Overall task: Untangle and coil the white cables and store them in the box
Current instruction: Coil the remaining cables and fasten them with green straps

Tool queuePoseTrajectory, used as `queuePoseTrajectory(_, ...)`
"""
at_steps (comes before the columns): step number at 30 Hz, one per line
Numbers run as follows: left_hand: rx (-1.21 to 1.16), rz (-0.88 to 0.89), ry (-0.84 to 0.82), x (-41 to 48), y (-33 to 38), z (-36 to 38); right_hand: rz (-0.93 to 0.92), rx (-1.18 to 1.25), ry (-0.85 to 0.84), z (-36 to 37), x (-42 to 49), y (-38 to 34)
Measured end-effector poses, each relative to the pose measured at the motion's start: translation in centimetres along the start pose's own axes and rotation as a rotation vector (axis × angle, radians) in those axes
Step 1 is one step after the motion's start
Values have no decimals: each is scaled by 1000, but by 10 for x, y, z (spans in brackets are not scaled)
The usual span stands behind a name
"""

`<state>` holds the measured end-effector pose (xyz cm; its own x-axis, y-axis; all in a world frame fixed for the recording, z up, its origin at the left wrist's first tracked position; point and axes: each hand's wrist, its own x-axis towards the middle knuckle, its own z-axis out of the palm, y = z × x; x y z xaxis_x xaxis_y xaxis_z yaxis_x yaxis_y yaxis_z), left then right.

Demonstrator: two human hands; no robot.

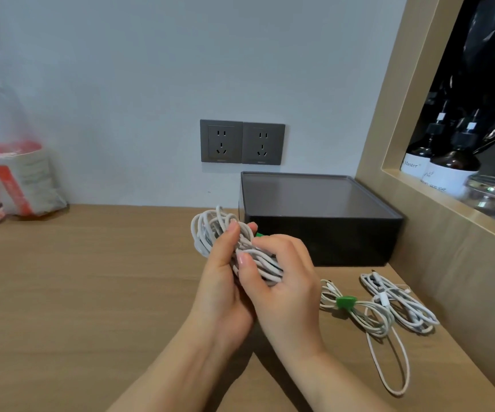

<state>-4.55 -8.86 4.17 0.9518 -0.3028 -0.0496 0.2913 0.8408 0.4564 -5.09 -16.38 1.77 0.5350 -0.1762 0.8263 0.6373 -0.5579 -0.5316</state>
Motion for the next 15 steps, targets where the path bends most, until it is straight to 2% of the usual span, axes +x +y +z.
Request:
queuePoseTrajectory(8,162,59,119,4,9,-5,164,147,-93,-3,7,5)
queuePoseTrajectory(13,372,353,271,8,14,-4,196,134,-139,-7,13,6)
queuePoseTrajectory(15,498,345,236,6,19,-5,181,130,-160,-13,17,7)
